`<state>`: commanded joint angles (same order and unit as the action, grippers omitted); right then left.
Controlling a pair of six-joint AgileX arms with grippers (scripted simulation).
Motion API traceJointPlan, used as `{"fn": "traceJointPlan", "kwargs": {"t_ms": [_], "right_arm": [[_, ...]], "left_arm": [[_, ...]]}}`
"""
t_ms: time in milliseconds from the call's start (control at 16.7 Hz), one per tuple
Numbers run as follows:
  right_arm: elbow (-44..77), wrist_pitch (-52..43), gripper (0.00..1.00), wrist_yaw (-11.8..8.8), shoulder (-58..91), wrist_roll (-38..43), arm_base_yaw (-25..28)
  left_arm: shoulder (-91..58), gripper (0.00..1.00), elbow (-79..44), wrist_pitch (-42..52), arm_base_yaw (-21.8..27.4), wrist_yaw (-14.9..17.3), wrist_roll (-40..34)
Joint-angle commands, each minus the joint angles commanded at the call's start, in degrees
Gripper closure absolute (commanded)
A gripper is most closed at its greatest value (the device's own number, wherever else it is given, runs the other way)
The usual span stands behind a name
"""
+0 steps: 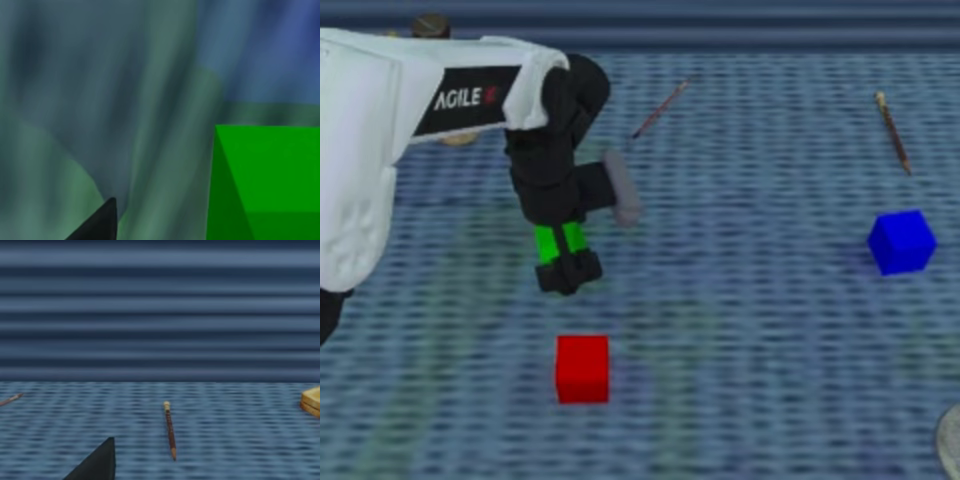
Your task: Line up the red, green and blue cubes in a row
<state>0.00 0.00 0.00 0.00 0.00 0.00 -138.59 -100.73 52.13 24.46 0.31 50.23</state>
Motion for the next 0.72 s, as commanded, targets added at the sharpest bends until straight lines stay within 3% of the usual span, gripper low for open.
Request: {"fn": "traceJointPlan", "kwargs": {"t_ms": [660, 720], "right_arm": [[0.0, 0.0, 0.00, 0.0, 0.0, 0.0, 0.0], [0.0, 0.0, 0.00, 0.0, 0.0, 0.0, 0.0]], "left_arm": [[0.0, 0.98, 0.0, 0.0, 0.0, 0.0, 0.0], [0.0, 1.00, 0.0, 0.0, 0.0, 0.0, 0.0]]}}
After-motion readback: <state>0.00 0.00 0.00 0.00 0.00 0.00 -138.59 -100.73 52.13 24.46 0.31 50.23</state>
